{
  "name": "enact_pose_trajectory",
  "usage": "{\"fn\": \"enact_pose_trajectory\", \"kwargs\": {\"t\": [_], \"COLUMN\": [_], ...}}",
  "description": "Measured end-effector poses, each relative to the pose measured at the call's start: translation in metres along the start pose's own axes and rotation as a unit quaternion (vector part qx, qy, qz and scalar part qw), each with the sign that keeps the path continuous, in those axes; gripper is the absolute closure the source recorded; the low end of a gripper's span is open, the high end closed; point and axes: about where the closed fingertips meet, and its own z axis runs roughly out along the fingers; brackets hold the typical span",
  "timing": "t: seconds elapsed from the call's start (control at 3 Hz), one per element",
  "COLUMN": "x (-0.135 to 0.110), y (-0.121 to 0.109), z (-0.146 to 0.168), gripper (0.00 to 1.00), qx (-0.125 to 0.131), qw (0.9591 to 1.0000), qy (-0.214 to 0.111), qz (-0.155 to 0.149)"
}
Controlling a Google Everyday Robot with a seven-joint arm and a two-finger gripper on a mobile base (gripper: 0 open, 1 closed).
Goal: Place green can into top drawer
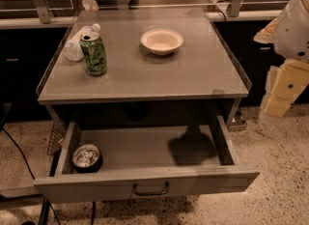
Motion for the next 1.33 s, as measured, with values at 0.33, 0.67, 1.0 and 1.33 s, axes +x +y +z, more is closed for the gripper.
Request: {"fn": "enact_pose_trajectory", "kwargs": {"t": [0.33,0.67,1.0,1.33], "x": [-0.002,-0.006,-0.018,-0.030], "y": [-0.002,-0.005,-0.014,-0.023], "z": [0.000,-0.001,0.003,0.007], "gripper": [0.00,0.00,0.00,0.00], "qx": [0.004,0.012,0.039,0.065], "qw": [1.0000,0.9998,0.9986,0.9964], "qy": [-0.003,-0.011,-0.028,-0.045], "qz": [0.002,0.008,0.023,0.032]}}
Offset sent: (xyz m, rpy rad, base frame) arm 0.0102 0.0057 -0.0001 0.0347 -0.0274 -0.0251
